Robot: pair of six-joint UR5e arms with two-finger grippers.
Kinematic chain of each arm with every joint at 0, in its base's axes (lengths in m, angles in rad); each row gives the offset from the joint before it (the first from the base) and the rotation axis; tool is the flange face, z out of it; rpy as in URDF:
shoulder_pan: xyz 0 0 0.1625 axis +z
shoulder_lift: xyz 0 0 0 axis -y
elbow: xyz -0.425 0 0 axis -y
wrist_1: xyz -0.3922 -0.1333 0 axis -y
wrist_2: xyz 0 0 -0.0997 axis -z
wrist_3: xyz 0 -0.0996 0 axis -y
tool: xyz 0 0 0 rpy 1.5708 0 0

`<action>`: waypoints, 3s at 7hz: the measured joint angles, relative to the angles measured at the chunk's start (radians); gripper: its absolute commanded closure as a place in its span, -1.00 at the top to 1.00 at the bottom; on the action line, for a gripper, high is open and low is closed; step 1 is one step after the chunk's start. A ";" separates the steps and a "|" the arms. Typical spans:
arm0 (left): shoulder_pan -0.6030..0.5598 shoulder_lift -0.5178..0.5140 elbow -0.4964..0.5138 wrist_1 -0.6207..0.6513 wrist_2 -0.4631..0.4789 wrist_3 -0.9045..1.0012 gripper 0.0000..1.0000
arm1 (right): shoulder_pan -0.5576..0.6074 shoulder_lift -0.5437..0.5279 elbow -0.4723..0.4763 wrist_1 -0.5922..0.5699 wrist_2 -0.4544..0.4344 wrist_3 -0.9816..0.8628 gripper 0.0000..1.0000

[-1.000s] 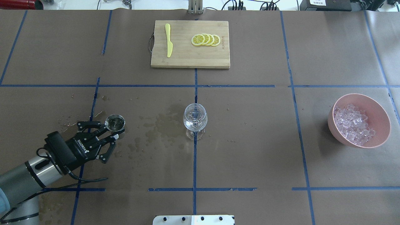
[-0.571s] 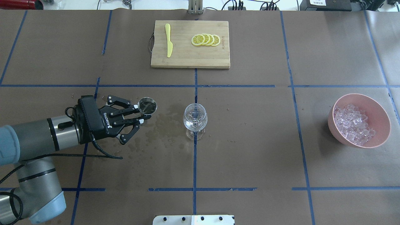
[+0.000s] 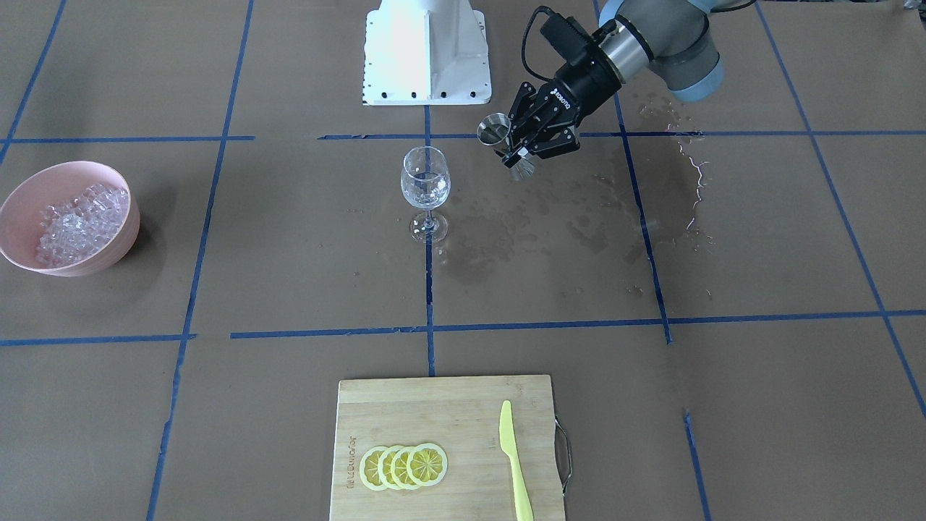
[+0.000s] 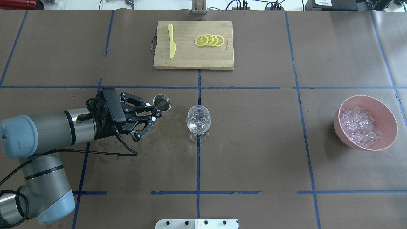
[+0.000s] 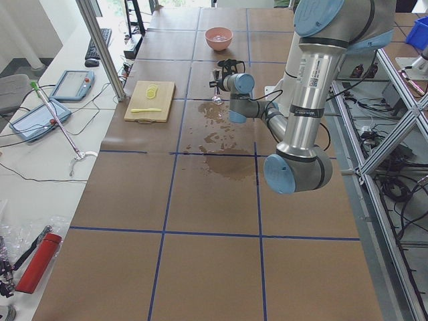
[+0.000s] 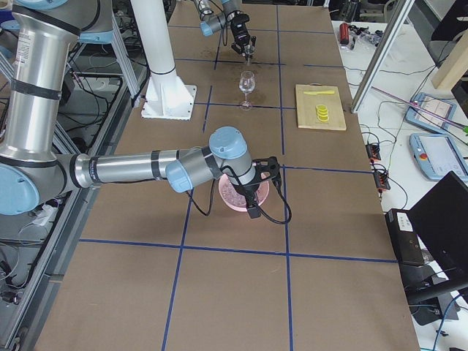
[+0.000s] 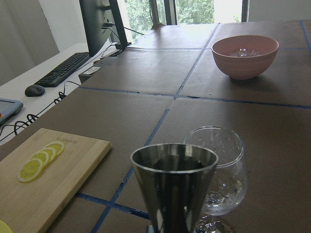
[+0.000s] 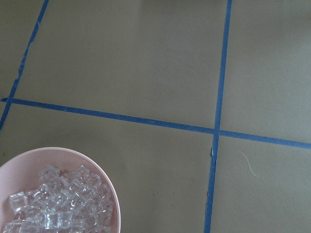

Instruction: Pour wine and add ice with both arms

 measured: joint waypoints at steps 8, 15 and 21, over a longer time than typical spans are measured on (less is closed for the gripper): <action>0.036 -0.198 -0.104 0.607 0.005 -0.006 -1.00 | 0.000 -0.003 -0.006 0.000 -0.001 0.002 1.00; 0.057 -0.284 -0.125 0.874 0.011 0.077 -1.00 | 0.000 -0.003 -0.011 -0.002 -0.002 0.002 1.00; 0.061 -0.309 -0.197 1.094 0.013 0.118 -1.00 | 0.000 -0.003 -0.011 -0.002 -0.002 0.002 1.00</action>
